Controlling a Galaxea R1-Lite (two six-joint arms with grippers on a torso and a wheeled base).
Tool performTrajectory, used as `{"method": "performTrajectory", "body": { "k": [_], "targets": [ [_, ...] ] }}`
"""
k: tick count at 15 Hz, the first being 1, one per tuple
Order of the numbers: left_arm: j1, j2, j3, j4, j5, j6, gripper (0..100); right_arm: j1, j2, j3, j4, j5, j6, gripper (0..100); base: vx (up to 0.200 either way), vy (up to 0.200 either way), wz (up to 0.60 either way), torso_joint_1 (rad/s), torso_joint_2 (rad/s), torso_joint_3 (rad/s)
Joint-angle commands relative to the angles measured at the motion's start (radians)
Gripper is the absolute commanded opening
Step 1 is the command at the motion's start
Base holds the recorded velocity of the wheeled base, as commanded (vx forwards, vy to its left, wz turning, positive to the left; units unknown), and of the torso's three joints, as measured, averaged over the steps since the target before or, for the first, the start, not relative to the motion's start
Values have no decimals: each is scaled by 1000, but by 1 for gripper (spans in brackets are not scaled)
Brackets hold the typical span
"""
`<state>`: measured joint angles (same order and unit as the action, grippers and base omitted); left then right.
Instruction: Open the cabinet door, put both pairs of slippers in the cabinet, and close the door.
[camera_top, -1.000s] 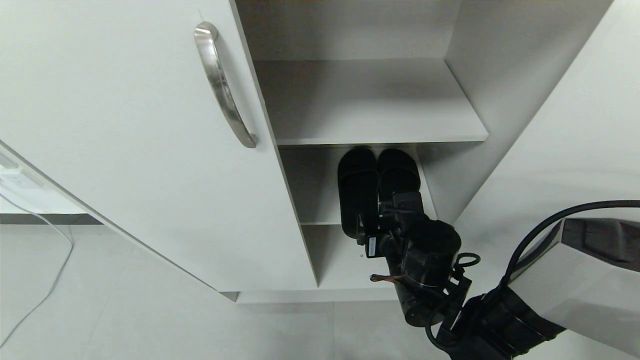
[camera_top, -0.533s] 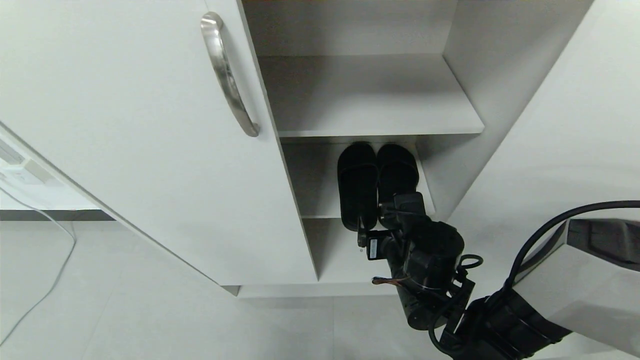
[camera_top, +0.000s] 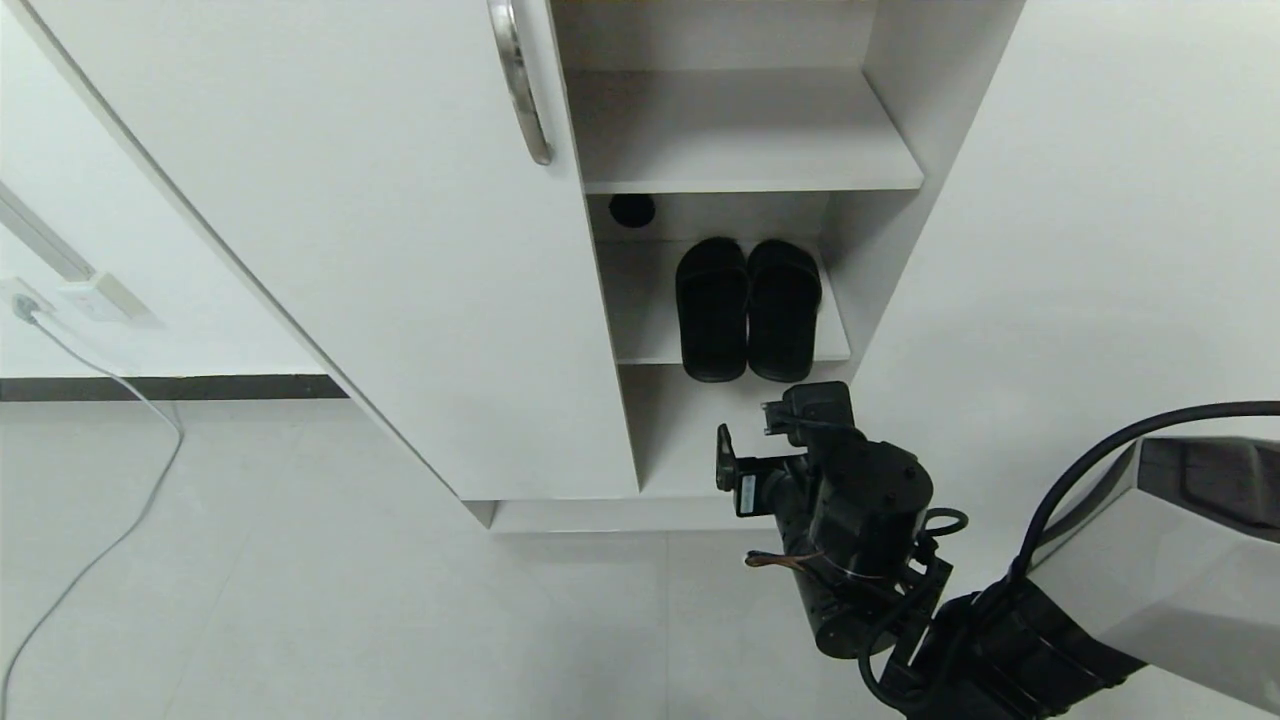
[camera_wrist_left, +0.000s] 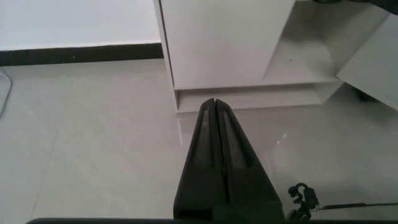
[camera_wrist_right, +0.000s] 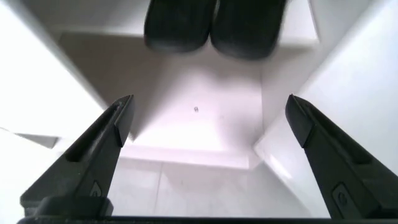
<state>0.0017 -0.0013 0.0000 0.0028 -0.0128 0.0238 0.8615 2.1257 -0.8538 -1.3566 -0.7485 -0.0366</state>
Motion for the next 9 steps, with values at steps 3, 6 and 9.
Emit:
{"method": "performTrajectory", "body": {
  "k": [3,6,9],
  "targets": [
    [1,1,0,0,0,1,0,1,0,-1,-1,0,0,100,0,0,0,0,0,0],
    [1,1,0,0,0,1,0,1,0,-1,-1,0,0,100,0,0,0,0,0,0],
    [1,1,0,0,0,1,0,1,0,-1,-1,0,0,100,0,0,0,0,0,0]
  ]
}}
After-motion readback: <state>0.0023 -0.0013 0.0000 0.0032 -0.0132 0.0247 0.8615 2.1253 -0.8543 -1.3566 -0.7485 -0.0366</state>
